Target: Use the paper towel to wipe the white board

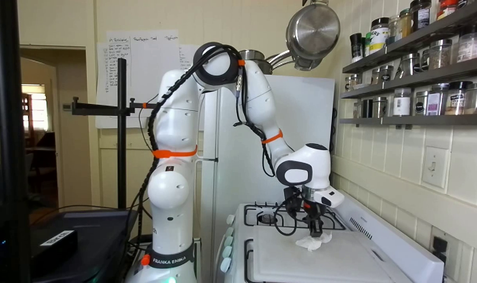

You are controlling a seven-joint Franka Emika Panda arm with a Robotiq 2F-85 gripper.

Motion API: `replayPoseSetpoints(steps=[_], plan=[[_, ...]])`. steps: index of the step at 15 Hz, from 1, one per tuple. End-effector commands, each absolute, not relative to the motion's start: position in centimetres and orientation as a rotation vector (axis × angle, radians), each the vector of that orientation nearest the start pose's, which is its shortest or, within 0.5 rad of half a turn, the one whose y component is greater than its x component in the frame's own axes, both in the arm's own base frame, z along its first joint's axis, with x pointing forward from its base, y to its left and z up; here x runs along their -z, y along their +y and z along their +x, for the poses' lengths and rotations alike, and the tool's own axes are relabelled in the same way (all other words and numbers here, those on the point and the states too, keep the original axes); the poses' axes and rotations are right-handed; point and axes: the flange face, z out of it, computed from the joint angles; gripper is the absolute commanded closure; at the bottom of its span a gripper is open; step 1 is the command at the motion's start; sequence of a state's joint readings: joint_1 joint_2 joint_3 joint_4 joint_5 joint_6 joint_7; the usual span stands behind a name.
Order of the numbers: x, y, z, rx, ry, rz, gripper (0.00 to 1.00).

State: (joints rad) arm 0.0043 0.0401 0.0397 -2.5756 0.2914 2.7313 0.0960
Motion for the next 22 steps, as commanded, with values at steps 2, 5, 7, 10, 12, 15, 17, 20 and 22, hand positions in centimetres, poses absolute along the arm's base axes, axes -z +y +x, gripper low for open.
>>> replayPoseSetpoints(steps=[2,5,7,10,12,15,17,20,22], plan=[[-23.7,-1.9,45.1,0.077,0.57,-3.059,0.99],[-24.1,-0.2,45.6,0.064,0.537,-3.028,0.99],[-23.8,0.5,45.9,0.07,0.527,-3.015,0.99],[-24.1,1.3,46.3,0.088,0.523,-2.987,0.99],[-24.8,1.8,46.8,0.141,0.543,-2.941,0.99],[-26.2,2.4,47.6,0.209,0.579,-2.879,0.99],[-27.0,1.8,48.0,0.26,0.586,-2.897,0.99],[-27.5,-0.5,47.9,0.332,0.636,-2.95,0.99],[-27.5,-2.2,47.8,0.328,0.673,-3.003,0.99]])
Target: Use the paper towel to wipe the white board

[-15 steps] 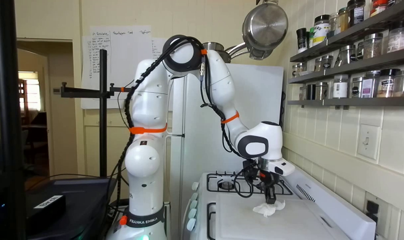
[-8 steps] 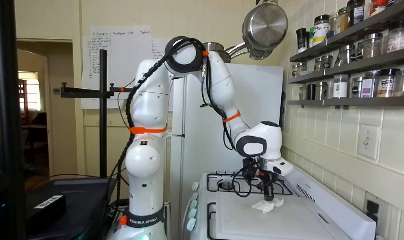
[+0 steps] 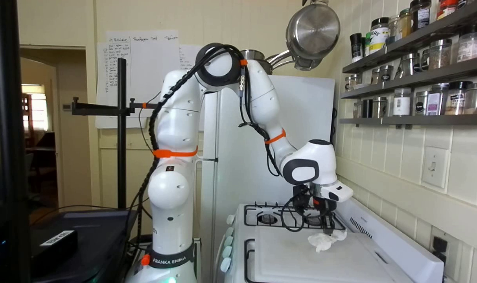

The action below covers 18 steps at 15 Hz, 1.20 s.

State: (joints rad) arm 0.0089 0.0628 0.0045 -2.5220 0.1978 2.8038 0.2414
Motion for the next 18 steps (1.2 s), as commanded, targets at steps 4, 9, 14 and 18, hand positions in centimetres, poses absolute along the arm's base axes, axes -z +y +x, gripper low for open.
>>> replayPoseSetpoints(steps=[4,9,14,18], plan=[[-26.8,-2.2,47.5,0.174,0.681,-3.006,0.99],[-27.0,1.0,46.9,0.017,0.531,-2.903,0.99],[-27.1,-0.6,47.3,0.127,0.627,-3.033,0.99],[-28.1,-0.4,46.7,0.017,0.525,-3.049,0.99]])
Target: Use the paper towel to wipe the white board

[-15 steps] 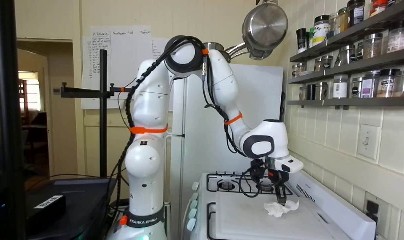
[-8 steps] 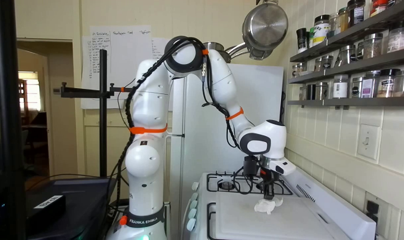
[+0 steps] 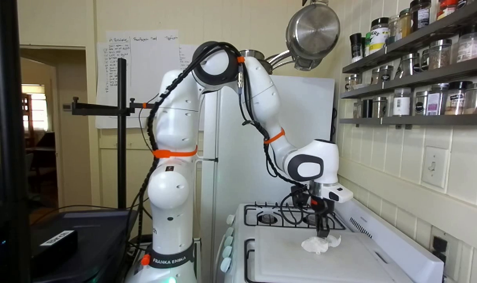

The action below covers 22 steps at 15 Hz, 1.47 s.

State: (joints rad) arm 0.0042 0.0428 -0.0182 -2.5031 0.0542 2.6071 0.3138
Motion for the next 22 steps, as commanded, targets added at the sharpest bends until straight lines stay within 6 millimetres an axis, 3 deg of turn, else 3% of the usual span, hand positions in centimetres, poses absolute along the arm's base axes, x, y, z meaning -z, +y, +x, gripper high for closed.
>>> replayPoseSetpoints(steps=[1,5,8,15,18,22], plan=[[-28.1,0.0,46.6,-0.016,0.503,-3.03,0.99],[-27.7,0.9,46.1,-0.161,0.425,-2.981,0.99],[-27.0,-0.1,45.9,-0.214,0.477,-3.055,0.99],[-26.1,-2.2,47.5,0.025,0.634,-3.158,0.99],[-25.6,-1.7,48.3,0.134,0.709,-3.096,0.99],[-25.4,-0.1,48.5,0.116,0.717,-3.008,0.99]])
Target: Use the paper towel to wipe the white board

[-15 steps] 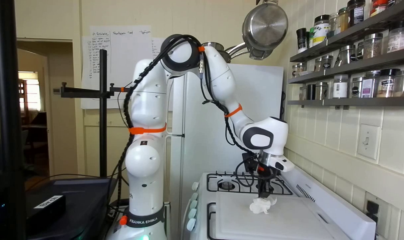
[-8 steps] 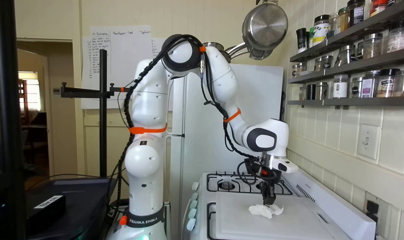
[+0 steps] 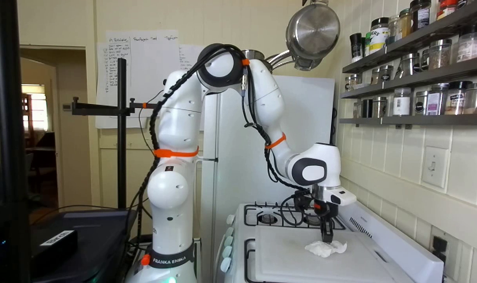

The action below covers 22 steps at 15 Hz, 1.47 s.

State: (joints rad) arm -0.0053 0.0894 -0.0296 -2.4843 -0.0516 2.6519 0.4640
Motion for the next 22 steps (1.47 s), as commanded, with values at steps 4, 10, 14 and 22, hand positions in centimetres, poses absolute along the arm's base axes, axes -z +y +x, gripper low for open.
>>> replayPoseSetpoints(steps=[4,10,14,22], plan=[[-26.5,1.4,48.4,0.082,0.674,-2.908,0.99],[-27.0,0.0,47.0,-0.154,0.565,-2.995,0.99],[-26.6,-2.0,47.3,-0.14,0.588,-3.129,0.99],[-25.5,-0.5,48.8,0.081,0.633,-3.12,0.99]])
